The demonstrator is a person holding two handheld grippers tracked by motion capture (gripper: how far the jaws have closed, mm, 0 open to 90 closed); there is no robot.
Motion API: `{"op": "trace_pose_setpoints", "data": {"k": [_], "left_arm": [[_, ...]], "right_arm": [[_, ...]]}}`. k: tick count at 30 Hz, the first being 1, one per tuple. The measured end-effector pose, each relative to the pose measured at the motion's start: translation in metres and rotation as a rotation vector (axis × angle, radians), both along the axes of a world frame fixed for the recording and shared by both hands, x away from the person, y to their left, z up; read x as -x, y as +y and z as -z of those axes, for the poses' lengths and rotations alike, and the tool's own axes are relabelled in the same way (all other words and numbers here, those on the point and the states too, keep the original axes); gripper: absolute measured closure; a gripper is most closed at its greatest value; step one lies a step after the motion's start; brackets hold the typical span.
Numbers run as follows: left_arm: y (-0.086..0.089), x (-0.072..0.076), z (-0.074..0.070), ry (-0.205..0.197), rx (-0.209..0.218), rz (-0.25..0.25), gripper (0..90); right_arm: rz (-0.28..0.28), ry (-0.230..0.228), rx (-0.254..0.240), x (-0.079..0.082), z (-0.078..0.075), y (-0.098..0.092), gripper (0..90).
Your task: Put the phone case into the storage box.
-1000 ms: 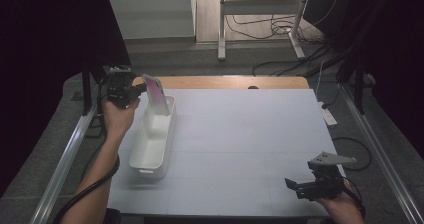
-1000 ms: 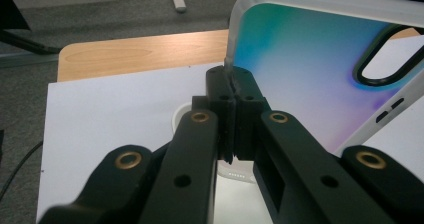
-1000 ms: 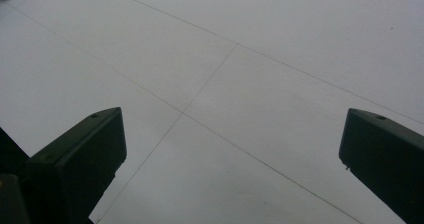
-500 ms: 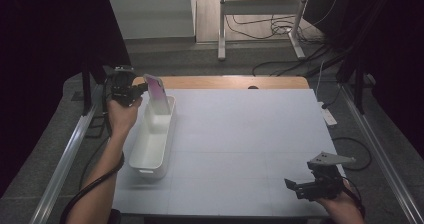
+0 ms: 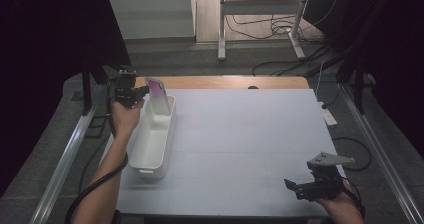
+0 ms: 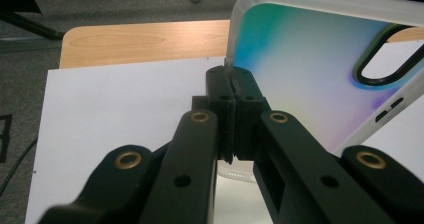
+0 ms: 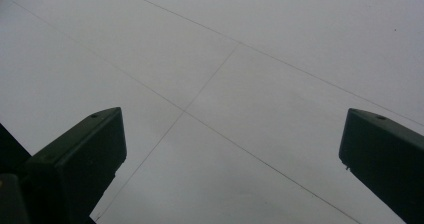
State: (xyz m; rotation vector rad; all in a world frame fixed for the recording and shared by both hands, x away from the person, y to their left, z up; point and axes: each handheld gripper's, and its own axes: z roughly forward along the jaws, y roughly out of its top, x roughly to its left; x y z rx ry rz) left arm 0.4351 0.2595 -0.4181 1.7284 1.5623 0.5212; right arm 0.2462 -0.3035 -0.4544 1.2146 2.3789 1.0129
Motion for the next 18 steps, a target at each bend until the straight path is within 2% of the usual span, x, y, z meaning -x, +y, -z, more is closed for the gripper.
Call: {"op": "trace_pose_setpoints", "data": {"k": [18], "left_arm": [[-0.003, -0.007, 0.023, 0.037, -0.018, -0.018, 88.3]], "right_arm": [[-0.007, -0.002, 0.010, 0.000, 0.001, 0.001, 0.0]]}}
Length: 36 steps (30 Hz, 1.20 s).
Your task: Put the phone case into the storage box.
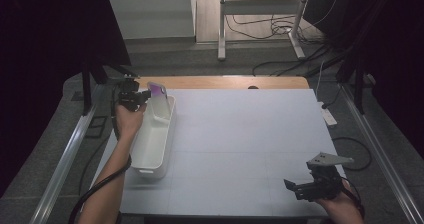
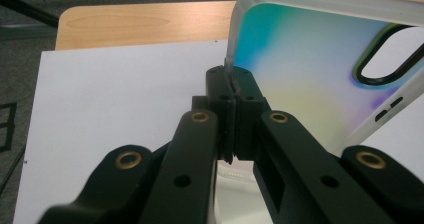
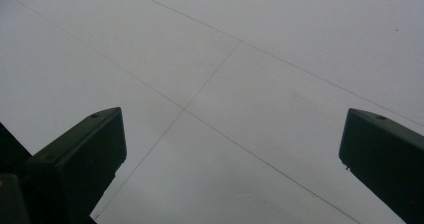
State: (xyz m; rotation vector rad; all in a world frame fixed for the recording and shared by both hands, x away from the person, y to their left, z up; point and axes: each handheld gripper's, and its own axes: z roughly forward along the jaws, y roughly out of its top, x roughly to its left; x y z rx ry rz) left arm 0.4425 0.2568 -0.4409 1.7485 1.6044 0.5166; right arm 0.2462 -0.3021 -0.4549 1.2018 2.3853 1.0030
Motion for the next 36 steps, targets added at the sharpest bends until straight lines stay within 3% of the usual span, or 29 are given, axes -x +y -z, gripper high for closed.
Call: {"op": "trace_pose_setpoints", "data": {"k": [19, 22, 29, 36], "left_arm": [[-0.003, -0.005, 0.014, 0.022, -0.026, -0.005, 87.4], [-0.005, -0.005, 0.015, 0.018, -0.051, 0.005, 85.9], [-0.003, -0.005, 0.015, 0.007, -0.022, 0.013, 81.8], [-0.002, -0.005, 0.014, 0.004, -0.023, 0.041, 74.3]], "right_arm": [[-0.003, 0.002, 0.003, 0.000, 0.000, 0.000, 0.0], [-0.002, 0.003, 0.003, 0.000, 0.000, 0.000, 0.0], [-0.005, 0.005, 0.005, 0.000, 0.000, 0.000, 0.0], [-0.004, 0.008, 0.007, 0.000, 0.000, 0.001, 0.0]]}}
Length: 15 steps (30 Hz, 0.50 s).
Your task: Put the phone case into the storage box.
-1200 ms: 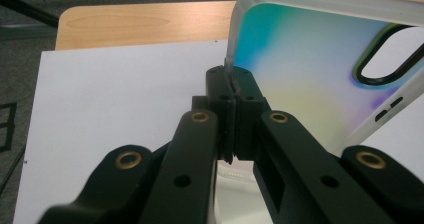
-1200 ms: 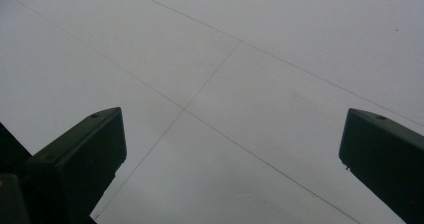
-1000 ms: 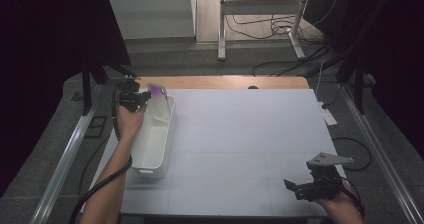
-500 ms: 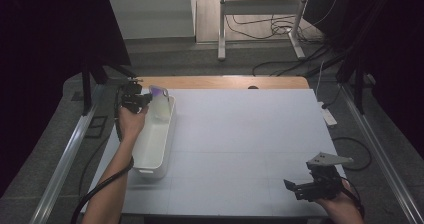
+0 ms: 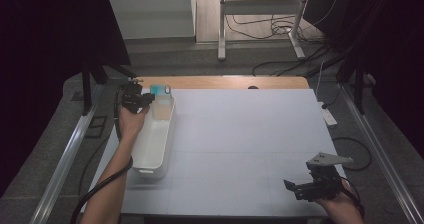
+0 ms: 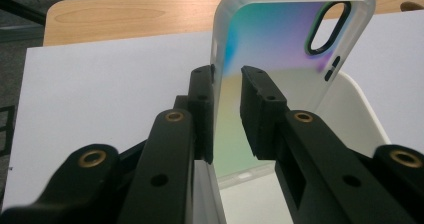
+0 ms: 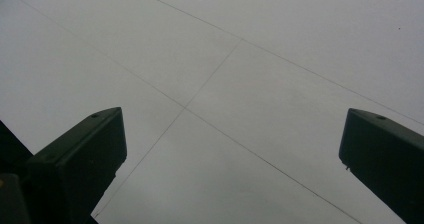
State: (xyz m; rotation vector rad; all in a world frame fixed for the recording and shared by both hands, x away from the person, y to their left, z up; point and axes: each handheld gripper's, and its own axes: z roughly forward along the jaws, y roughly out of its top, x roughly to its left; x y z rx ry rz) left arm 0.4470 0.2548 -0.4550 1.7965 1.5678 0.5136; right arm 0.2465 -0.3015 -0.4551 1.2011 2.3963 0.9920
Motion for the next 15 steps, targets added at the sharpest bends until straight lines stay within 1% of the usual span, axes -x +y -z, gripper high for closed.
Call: {"op": "trace_pose_setpoints", "data": {"k": [4, 5, 7, 8, 10, 11, 15], "left_arm": [[-0.0003, 0.0008, 0.0000, 0.001, 0.013, 0.026, 67.4], [-0.0004, 0.0010, -0.0002, 0.002, 0.004, 0.029, 66.9], [-0.0003, 0.0013, -0.0007, 0.000, 0.003, 0.030, 66.6], [0.0003, 0.0017, -0.0014, -0.001, 0.011, 0.031, 64.9], [0.0010, 0.0022, -0.0025, -0.006, 0.013, 0.035, 61.8], [0.0008, 0.0031, -0.0038, -0.007, 0.020, 0.036, 61.8], [0.0015, 0.0062, -0.0080, -0.022, 0.030, 0.054, 54.3]], "right_arm": [[0.001, 0.000, -0.002, -0.0002, 0.0001, -0.0003, 0.0], [0.002, 0.000, -0.003, -0.0003, 0.0001, -0.0003, 0.0], [0.002, 0.001, -0.003, -0.0004, 0.0001, -0.0004, 0.0], [0.003, 0.002, -0.003, -0.0005, 0.0001, -0.0005, 0.0], [0.003, 0.001, -0.003, -0.0004, 0.0001, -0.0005, 0.0], [0.003, 0.000, -0.003, -0.0003, 0.0001, -0.0005, 0.0], [0.000, 0.000, -0.003, -0.0003, 0.0001, -0.0005, 0.0]]}}
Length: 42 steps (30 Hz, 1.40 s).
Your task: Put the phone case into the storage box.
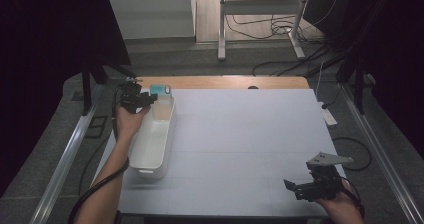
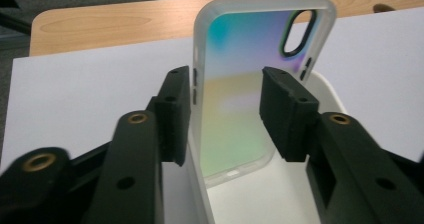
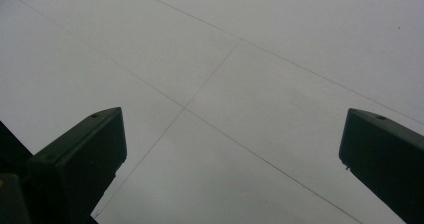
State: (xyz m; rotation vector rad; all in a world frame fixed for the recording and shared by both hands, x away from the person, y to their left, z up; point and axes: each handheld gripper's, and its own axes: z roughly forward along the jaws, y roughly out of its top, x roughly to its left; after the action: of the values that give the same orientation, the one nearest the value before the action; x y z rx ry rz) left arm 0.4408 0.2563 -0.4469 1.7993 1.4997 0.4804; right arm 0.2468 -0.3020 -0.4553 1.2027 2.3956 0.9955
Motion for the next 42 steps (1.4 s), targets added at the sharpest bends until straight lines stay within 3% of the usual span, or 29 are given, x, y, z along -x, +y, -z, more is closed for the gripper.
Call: {"op": "trace_pose_setpoints", "data": {"k": [18, 25, 34, 42], "left_arm": [[0.001, 0.018, -0.006, -0.019, 0.025, 0.068, 30.1], [0.001, 0.026, -0.008, -0.032, 0.063, 0.102, 23.3], [-0.007, 0.035, -0.012, -0.045, 0.078, 0.159, 14.8], [-0.014, 0.046, -0.013, -0.055, 0.127, 0.214, 10.8]], "right_arm": [[-0.003, -0.002, 0.001, 0.001, 0.000, 0.000, 0.0], [-0.004, -0.003, 0.001, 0.001, 0.000, 0.000, 0.0], [-0.005, -0.002, 0.001, 0.001, 0.000, 0.001, 0.0], [-0.008, 0.001, 0.004, 0.000, 0.000, 0.001, 0.0]]}}
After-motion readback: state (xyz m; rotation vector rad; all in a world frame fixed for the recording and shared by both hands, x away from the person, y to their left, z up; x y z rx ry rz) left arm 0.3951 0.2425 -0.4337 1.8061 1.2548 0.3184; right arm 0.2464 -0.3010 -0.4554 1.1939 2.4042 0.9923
